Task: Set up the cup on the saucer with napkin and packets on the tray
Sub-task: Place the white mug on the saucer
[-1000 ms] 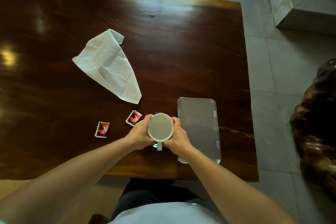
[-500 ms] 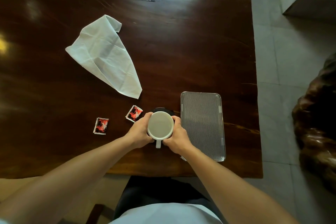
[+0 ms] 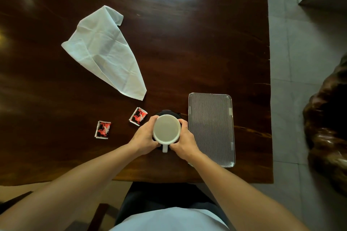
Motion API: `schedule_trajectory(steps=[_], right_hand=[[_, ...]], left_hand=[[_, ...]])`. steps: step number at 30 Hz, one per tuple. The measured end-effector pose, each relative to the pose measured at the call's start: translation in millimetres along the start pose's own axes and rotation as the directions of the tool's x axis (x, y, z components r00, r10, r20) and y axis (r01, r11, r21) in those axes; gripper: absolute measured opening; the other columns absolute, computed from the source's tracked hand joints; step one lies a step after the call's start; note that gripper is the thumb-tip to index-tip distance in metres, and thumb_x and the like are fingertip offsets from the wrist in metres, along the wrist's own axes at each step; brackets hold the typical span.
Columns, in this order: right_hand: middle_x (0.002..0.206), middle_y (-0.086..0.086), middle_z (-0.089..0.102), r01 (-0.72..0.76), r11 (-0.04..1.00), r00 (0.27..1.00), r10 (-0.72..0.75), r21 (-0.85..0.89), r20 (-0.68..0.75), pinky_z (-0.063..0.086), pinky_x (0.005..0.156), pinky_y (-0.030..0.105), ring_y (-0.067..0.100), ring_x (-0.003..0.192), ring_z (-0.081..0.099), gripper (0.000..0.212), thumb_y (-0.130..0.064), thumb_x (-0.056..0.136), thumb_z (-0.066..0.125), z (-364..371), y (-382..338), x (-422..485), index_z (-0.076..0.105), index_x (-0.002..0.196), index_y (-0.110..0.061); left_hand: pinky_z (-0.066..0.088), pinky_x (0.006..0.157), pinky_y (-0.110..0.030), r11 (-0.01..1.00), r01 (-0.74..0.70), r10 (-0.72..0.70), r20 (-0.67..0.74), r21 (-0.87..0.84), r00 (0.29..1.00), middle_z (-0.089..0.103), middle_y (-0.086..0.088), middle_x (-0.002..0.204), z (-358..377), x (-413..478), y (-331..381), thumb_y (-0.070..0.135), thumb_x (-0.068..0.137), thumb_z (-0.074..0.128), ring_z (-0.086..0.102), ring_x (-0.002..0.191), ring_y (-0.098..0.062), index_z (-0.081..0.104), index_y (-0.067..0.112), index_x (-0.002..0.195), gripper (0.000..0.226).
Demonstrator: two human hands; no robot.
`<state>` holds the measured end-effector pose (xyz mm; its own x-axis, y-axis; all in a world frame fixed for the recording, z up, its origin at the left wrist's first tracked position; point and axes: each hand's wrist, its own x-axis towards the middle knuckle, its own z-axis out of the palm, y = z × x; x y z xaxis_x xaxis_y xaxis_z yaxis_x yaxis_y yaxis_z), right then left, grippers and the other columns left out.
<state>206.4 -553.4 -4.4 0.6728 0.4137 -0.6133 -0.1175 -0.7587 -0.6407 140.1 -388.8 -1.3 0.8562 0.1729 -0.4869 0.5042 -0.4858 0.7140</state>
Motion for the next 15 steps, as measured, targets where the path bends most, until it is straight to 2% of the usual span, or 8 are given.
schedule_trajectory(steps=[6, 9, 15], right_hand=[[0.121, 0.002, 0.055, -0.01, 1.0, 1.0, 0.01, 0.009, -0.003, 0.044, 0.085, 0.026, 0.014, 0.104, 0.053, 0.089, -0.01, 0.075, 0.081, -1.3, 1.7, -0.1, 0.025, 0.141, -0.03], [0.12, 0.002, 0.055, -0.008, 1.0, 1.0, 0.008, 0.002, 0.002, 0.047, 0.086, 0.028, 0.015, 0.104, 0.053, 0.089, -0.01, 0.075, 0.081, -2.3, 2.3, 0.3, 0.025, 0.14, -0.031], [0.12, 0.002, 0.054, -0.007, 1.0, 1.0, 0.007, -0.002, 0.013, 0.046, 0.086, 0.027, 0.014, 0.104, 0.052, 0.091, -0.009, 0.074, 0.082, -3.9, 2.9, 0.6, 0.024, 0.141, -0.031]], left_hand=[[0.05, 0.088, -0.03, 0.999, 0.026, -0.027, 0.02, 0.032, 0.999, 0.061, 0.004, 0.121, 0.4, 2.1, -1.7, 0.016, 0.07, 0.086, 0.059, 0.109, -0.016, 0.031, 0.032, 0.14, 0.09], [0.051, 0.089, -0.033, 0.999, 0.027, -0.028, 0.022, 0.044, 0.999, 0.062, 0.002, 0.121, 0.6, 2.7, -1.9, 0.017, 0.07, 0.087, 0.06, 0.109, -0.018, 0.032, 0.031, 0.141, 0.091], [0.052, 0.091, -0.034, 0.998, 0.046, -0.047, 0.01, 0.035, 0.999, 0.062, 0.004, 0.122, 2.0, 1.9, -2.3, 0.017, 0.069, 0.087, 0.059, 0.11, -0.016, 0.031, 0.033, 0.141, 0.093]])
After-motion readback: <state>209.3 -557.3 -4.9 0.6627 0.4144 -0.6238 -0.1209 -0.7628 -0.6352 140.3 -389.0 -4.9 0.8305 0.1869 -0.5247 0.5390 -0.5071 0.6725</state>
